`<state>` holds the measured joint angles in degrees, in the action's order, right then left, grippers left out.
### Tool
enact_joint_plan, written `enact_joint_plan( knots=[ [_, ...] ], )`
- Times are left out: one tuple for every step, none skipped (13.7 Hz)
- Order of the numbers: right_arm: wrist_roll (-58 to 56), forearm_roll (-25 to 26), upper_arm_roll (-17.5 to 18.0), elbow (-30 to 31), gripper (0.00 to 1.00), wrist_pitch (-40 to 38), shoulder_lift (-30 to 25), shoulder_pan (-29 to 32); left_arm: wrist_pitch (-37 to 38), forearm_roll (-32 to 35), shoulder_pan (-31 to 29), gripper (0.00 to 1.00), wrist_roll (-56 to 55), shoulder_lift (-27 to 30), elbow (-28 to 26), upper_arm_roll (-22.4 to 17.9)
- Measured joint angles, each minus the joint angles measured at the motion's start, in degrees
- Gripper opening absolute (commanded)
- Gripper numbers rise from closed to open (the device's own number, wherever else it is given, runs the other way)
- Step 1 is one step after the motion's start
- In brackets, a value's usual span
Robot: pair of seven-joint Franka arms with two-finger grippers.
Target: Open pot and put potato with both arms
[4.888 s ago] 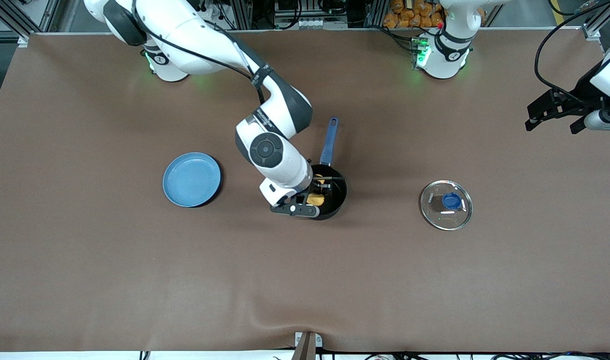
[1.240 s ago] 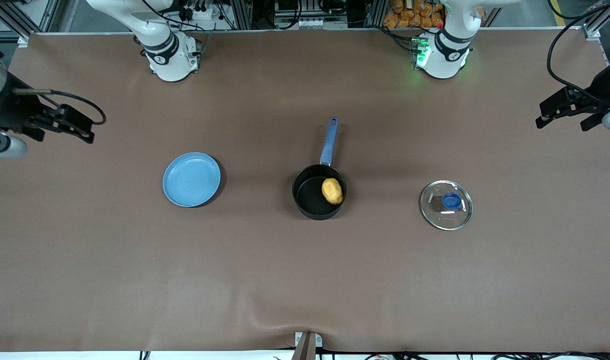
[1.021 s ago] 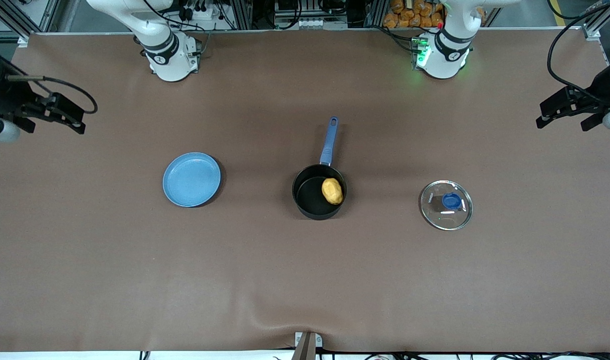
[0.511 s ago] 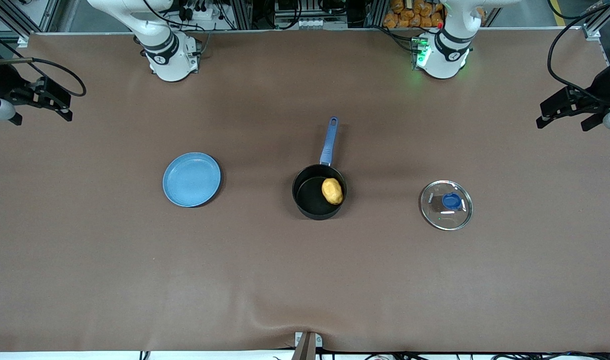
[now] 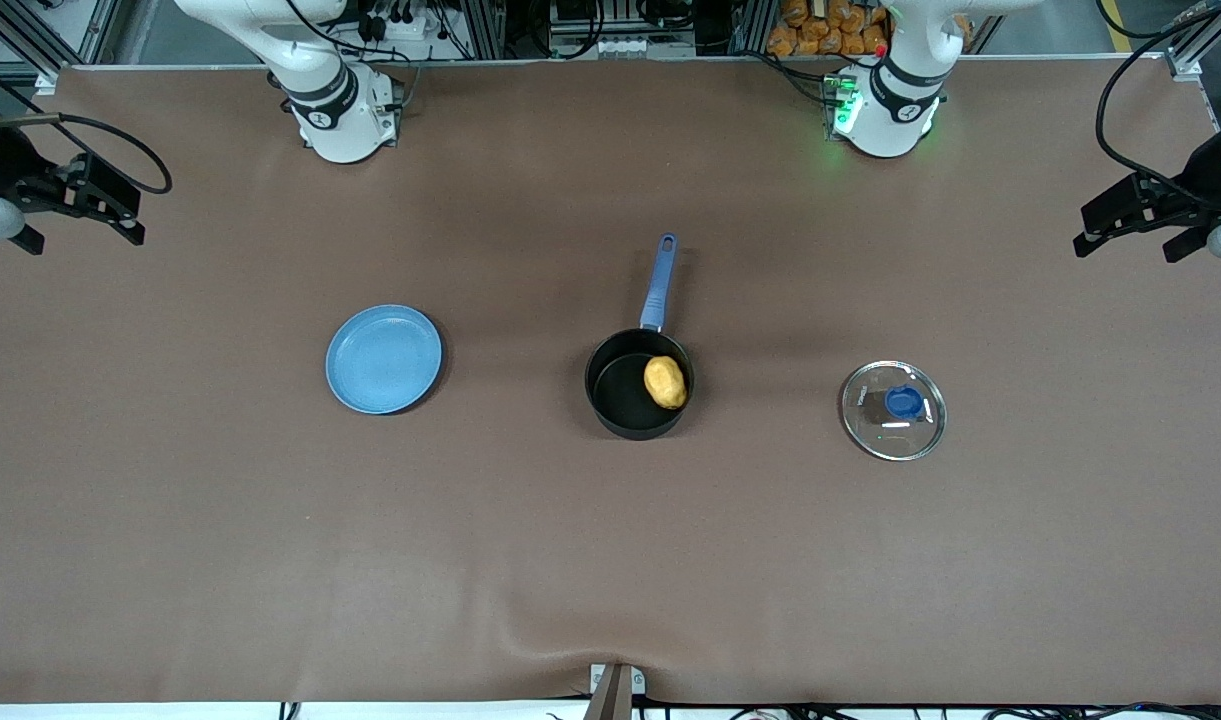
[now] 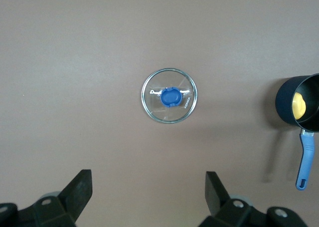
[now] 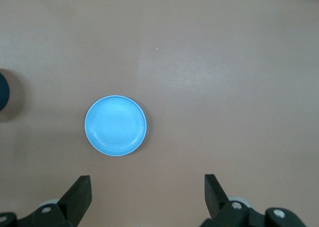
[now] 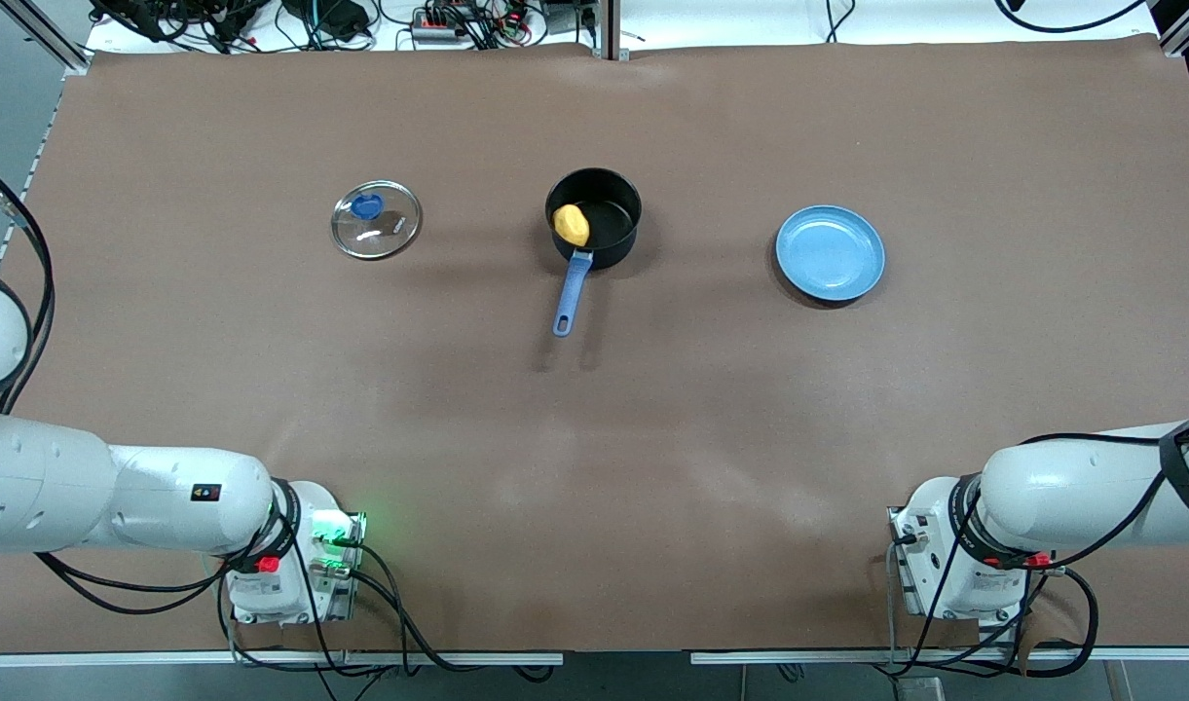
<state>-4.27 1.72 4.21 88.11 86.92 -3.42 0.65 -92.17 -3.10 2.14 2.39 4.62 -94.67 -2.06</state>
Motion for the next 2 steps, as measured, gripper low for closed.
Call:
enact_joint_plan(
  knots=[
    [0.00, -0.39, -0.01, -0.01, 1.00, 0.00, 0.01, 0.01, 0.00, 0.00, -0.02, 1.00, 0.00, 0.00, 0.00, 0.00],
    [0.00, -0.81, -0.01, -0.01, 1.00, -0.01, 0.02, 0.01, 0.00, 0.00, -0.02, 1.00, 0.00, 0.00, 0.00, 0.00]
  ],
)
